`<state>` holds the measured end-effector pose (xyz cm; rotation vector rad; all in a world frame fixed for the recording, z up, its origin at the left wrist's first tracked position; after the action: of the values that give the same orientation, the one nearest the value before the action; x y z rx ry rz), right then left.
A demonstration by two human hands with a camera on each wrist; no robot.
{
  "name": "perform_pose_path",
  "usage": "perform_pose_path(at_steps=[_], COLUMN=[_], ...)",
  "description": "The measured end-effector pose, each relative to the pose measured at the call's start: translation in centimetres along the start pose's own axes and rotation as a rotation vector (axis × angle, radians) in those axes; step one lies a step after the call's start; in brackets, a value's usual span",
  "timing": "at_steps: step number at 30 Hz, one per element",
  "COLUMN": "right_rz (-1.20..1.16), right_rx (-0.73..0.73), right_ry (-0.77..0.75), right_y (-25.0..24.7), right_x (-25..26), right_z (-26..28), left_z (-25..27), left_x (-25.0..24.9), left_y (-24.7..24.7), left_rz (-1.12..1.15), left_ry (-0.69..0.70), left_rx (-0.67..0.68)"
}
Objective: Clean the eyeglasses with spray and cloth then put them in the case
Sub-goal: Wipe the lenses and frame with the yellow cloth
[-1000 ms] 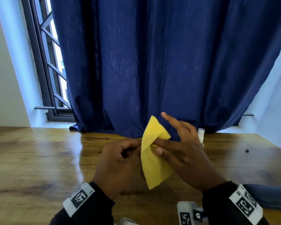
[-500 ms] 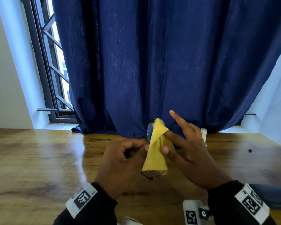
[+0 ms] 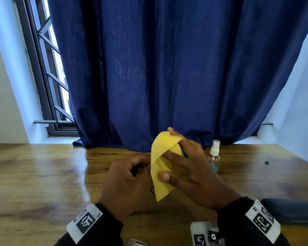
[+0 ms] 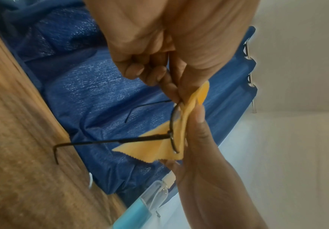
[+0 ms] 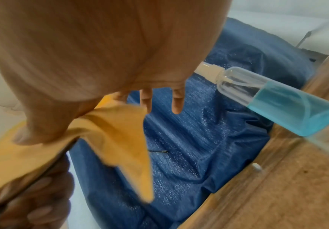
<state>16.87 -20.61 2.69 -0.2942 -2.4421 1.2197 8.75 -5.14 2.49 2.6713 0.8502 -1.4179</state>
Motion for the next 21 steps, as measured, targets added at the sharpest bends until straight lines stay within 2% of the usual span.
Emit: perform_pose_path(at_steps=[2,5,9,13,16,18,21], right_rz=[0.015,0.072,0.022,0.070,0.006,0.011,-0.029], right_rx=[-0.021,-0.041,0.012,-0.015,-0.007,-0.050,-0.162], right_ry=[-0.004,0.094,-0.001,0.115,0.053,0.040,0.134], right_y=[0.0,-0.3,0.3,0.0,-0.1,-0.5,-1.0], right_x=[0.0,-1.2,-0.4,-1.1,-0.6,-0.5,-1.1], right_z=[0.0,0.0,0.1,0.2,0.1,0.1,0.2], left_z=[0.0,-0.1,0.0,0.1,0.1,0.0,0.2], left_x=[0.1,0.4,0.0,-0.5,-0.5,-0.6,-0.9], left_y=[0.0,-0.3,-0.3,0.1,-0.1,-0.2,0.1], left_rz=[0.008,0.073,0.039,0.024,0.071,0.069,0.012], left_ry=[0.000,-0.031,0.003,0.020,-0.004,-0.006,0.004], left_rx=[-0.006,-0.049,-0.042,-0.031,-0.054,-0.064,-0.063])
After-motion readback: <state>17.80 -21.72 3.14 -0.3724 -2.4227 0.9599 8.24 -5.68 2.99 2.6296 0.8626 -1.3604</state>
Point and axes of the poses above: each hand's wrist, its own z-axis away from the middle knuckle, its own y-axis out of the palm, x = y × z, the point moved 6 cm from there along -z, towards the middle knuckle, and after that the axes turned 2 degrees about -y, right-handed, at the moved point
